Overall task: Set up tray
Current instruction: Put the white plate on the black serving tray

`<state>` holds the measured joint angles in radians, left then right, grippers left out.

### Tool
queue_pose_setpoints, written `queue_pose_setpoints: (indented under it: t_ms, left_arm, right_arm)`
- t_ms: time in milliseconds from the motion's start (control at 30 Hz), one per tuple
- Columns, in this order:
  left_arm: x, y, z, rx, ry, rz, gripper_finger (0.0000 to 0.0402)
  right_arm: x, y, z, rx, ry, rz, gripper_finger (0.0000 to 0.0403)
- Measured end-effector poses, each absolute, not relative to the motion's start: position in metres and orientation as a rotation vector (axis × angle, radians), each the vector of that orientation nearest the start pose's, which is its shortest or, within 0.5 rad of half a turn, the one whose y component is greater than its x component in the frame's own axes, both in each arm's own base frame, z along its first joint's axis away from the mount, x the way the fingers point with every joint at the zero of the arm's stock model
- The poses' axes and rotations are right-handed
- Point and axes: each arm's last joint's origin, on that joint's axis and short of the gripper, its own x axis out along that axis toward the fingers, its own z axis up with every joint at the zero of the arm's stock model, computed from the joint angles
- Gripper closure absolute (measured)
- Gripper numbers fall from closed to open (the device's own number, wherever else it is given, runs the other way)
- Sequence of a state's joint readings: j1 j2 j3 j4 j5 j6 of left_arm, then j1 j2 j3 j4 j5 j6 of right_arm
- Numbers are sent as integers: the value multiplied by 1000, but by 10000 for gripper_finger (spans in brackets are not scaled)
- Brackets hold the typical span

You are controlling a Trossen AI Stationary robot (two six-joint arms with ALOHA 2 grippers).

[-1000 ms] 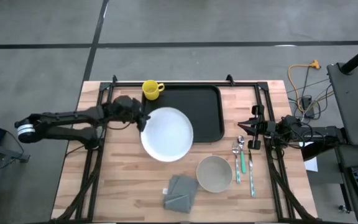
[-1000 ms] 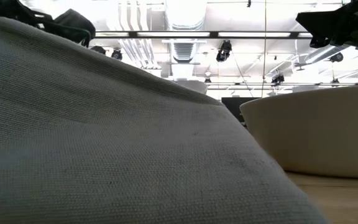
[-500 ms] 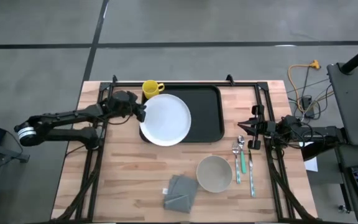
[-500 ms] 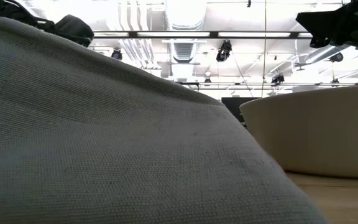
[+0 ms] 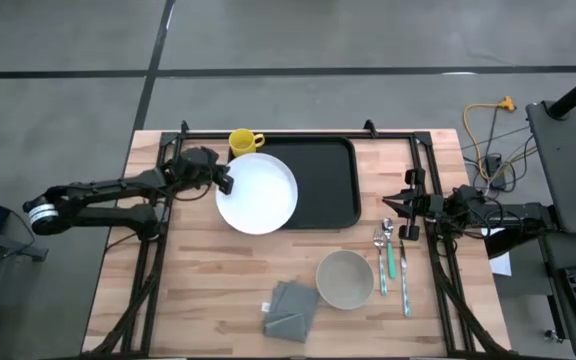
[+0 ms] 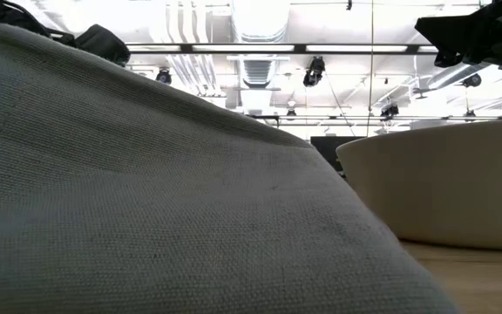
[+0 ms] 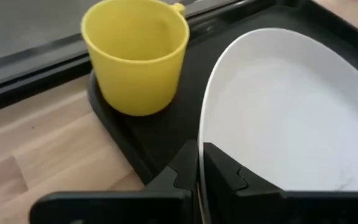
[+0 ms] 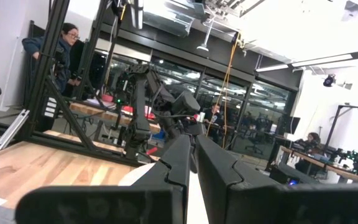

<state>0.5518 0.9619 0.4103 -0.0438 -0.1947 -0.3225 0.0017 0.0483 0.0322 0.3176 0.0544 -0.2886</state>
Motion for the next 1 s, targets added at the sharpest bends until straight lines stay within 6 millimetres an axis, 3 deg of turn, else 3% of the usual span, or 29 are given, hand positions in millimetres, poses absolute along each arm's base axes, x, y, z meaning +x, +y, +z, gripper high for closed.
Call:
queue_pose_setpoints:
  t_ms: [233, 533, 1000]
  left_arm:
    - [161, 106, 188, -400, 465, 817, 401]
    - [182, 118, 161, -401, 523, 822, 401]
    - [190, 126, 155, -333, 557, 884, 401]
  right_arm:
    - [95, -1, 201, -278, -291, -95, 385]
    - [95, -1, 201, -278, -291, -95, 385]
    - [95, -1, 201, -278, -291, -95, 385]
